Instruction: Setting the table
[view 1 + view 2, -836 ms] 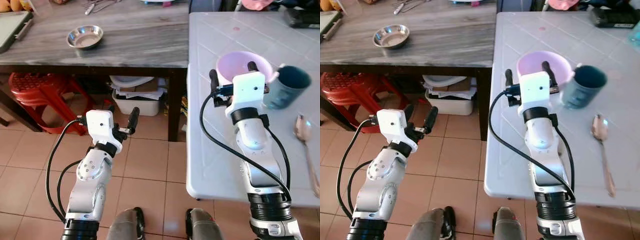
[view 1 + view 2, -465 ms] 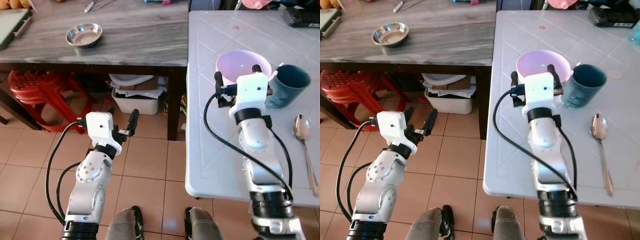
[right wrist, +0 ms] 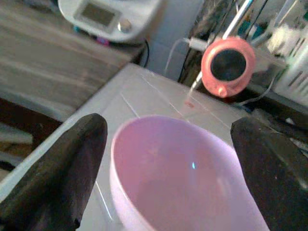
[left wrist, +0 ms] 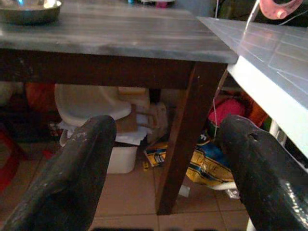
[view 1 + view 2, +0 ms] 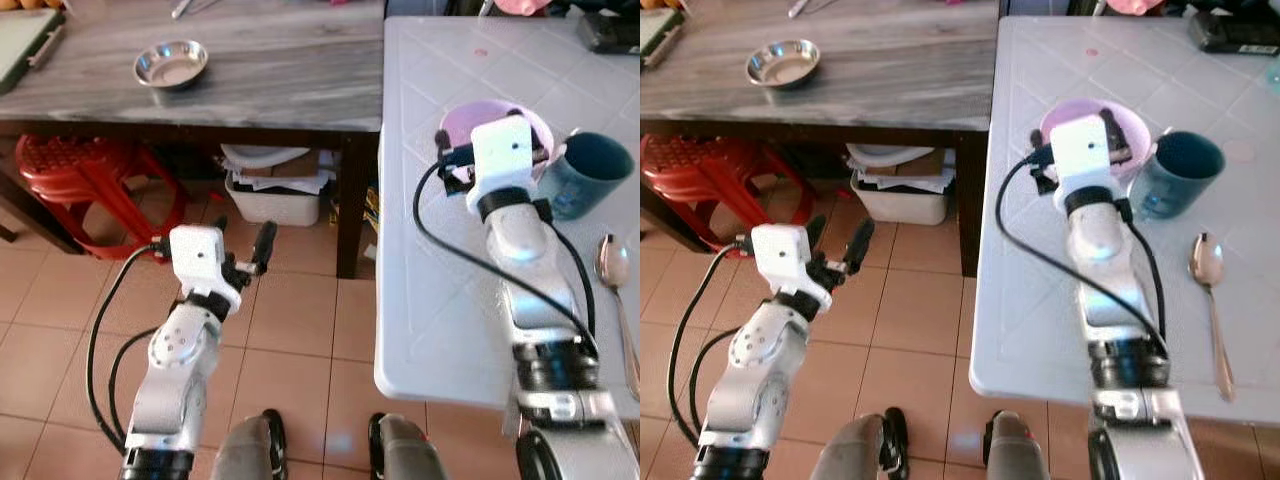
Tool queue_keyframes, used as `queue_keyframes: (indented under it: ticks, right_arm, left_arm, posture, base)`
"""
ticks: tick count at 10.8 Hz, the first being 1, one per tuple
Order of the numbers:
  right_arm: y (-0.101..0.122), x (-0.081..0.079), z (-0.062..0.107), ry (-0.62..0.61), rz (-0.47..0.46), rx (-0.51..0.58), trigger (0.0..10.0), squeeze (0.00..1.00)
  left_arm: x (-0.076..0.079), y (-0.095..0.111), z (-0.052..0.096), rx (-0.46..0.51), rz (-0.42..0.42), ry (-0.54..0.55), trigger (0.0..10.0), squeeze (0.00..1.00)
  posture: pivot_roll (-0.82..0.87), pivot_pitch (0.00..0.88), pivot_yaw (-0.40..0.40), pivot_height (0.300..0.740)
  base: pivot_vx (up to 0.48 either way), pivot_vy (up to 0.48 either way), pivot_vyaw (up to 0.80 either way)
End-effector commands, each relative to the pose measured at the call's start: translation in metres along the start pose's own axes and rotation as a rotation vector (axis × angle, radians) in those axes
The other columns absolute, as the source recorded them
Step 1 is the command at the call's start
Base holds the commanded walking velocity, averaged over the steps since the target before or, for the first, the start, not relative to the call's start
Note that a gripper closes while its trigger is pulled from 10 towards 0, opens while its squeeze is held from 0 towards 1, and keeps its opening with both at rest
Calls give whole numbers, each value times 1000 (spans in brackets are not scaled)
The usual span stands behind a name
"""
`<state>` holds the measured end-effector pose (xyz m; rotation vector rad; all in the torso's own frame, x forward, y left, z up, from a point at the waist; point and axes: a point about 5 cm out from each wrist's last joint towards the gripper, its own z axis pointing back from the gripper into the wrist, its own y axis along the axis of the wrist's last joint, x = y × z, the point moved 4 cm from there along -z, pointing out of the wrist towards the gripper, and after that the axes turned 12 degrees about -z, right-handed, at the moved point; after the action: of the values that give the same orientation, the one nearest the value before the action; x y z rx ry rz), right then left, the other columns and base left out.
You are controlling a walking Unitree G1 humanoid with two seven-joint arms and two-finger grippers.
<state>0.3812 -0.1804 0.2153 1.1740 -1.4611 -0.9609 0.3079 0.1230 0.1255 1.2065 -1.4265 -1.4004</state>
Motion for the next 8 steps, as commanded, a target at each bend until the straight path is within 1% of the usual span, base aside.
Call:
queue_keyframes:
  ticks: [1,2,3,4,5,6,7,8]
  right_arm:
    - [-4,3,-3,3,13,-32,10000,0]
    - [-6,5,-6,7,27,-52,10000,0]
    - [-8,6,-7,17,23,-62,10000,0]
    - [-9,4,-8,54,9,-76,10000,0]
    - [-8,0,-7,88,2,-72,10000,0]
    - [-3,-8,-7,138,15,-41,10000,0]
    - [-3,-11,-6,161,11,-36,10000,0]
    - [0,-19,-5,231,10,-23,10000,0]
  left_arm:
    - [-2,0,3,-7,-19,-5,10000,0]
    - [-2,0,4,-9,-17,-5,10000,0]
    - [-1,0,4,-12,-15,-10,10000,0]
    - [1,0,3,-12,-12,-16,10000,0]
    - [1,0,3,-11,-11,-18,10000,0]
    - [2,1,3,-11,-10,-20,10000,0]
    - [2,1,3,-11,-8,-21,10000,0]
    - [3,0,3,-13,-5,-22,10000,0]
  posture:
    - [-23,221,75,740]
    - [-24,222,76,740]
    - [-24,222,76,740]
    - [-27,224,79,740]
    - [-27,224,79,740]
    - [-28,225,80,740]
    - [-28,225,80,740]
    - [-27,226,79,740]
  base:
    - [0,0,0]
    - [0,0,0]
    - [0,0,0]
    - [0,0,0]
    - [0,0,0]
    - [0,0,0]
    - [0,0,0]
    - [0,0,0]
